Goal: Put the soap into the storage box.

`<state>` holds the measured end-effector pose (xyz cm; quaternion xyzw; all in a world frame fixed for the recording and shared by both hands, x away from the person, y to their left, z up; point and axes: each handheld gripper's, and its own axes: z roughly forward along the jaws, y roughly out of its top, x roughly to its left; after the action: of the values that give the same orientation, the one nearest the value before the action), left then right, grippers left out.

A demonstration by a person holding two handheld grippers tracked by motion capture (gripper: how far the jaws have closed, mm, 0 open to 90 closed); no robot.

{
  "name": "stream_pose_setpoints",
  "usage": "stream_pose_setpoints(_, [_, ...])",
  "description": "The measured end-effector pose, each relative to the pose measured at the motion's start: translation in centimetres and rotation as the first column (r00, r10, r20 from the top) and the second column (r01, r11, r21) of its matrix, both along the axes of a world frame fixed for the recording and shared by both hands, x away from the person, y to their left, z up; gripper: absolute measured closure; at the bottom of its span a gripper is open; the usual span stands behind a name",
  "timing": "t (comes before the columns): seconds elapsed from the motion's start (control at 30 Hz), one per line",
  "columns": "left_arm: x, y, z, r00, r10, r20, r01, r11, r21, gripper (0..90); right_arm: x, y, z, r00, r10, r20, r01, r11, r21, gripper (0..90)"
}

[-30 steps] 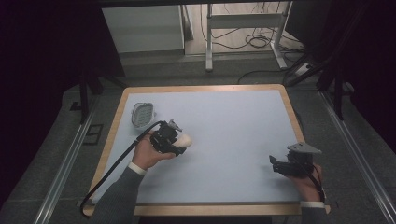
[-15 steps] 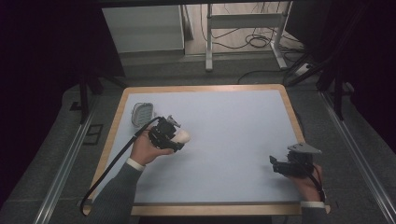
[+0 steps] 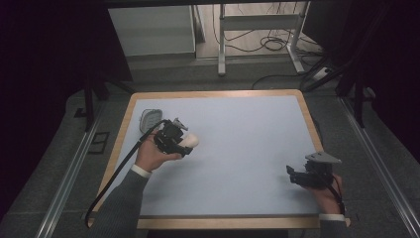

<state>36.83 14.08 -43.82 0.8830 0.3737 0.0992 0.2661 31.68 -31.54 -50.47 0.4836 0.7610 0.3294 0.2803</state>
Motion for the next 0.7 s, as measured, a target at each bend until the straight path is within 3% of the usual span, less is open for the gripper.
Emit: stream_pose_setpoints(0.7, [1.2,1.4,0.5,0.9993,0.037,0.004,-0.037,0.9993,-0.004,49.6,0.0,0.0,0.0,1.0000,0.001,0.002,-0.001,1.000,-0.005,9.9])
